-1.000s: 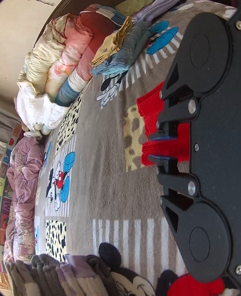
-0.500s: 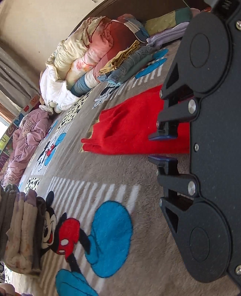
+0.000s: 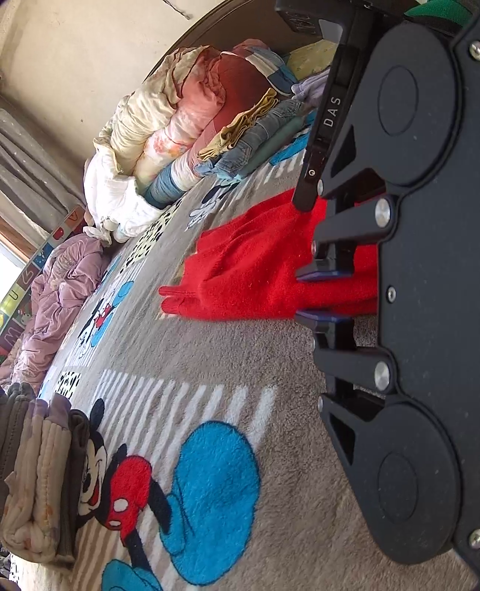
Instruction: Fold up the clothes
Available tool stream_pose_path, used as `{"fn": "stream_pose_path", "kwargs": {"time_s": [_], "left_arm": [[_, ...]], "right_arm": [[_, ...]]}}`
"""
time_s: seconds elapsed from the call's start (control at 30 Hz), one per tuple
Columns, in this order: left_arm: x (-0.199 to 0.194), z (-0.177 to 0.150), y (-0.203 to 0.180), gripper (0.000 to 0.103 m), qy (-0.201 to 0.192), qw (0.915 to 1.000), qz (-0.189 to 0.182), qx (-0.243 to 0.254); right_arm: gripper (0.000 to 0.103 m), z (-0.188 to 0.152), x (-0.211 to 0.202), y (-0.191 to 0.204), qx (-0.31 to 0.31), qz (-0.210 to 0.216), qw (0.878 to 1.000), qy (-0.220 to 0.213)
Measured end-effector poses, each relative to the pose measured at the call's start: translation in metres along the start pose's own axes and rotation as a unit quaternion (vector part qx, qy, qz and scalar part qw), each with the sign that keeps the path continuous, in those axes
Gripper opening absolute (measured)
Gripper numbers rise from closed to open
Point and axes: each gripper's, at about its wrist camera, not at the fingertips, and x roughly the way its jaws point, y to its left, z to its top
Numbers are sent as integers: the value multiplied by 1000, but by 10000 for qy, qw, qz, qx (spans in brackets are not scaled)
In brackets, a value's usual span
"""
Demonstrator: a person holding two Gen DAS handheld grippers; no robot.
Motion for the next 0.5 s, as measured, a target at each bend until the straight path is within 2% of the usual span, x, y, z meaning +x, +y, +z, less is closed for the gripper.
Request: {"fn": "stream_pose_path", "kwargs": {"time_s": [0.1, 0.2, 0.27, 0.37, 0.47, 0.5], "left_arm": [[1, -1, -3, 13, 25, 9999, -33, 133], [-4, -2, -9, 13, -64, 9995, -15, 308], [-9, 1, -10, 13, -148, 9992, -82, 349], [-16, 2, -14, 13, -220, 9980, -289, 508], [-16, -2, -28, 13, -167, 9954, -407, 850], [-11, -4, -28, 13, -35, 9956, -368, 861]], "right_arm": [[54, -1, -3, -5, 208, 17, 9998, 13], [54, 4, -4, -2, 117, -68, 9999, 84], [55, 10, -11, 6, -93, -226, 9997, -72], [55, 21, -25, 26, -555, 42, 9975, -446], [53, 34, -18, 43, -871, 372, 9946, -423], [52, 36, -11, 43, -851, 461, 9948, -307]]}}
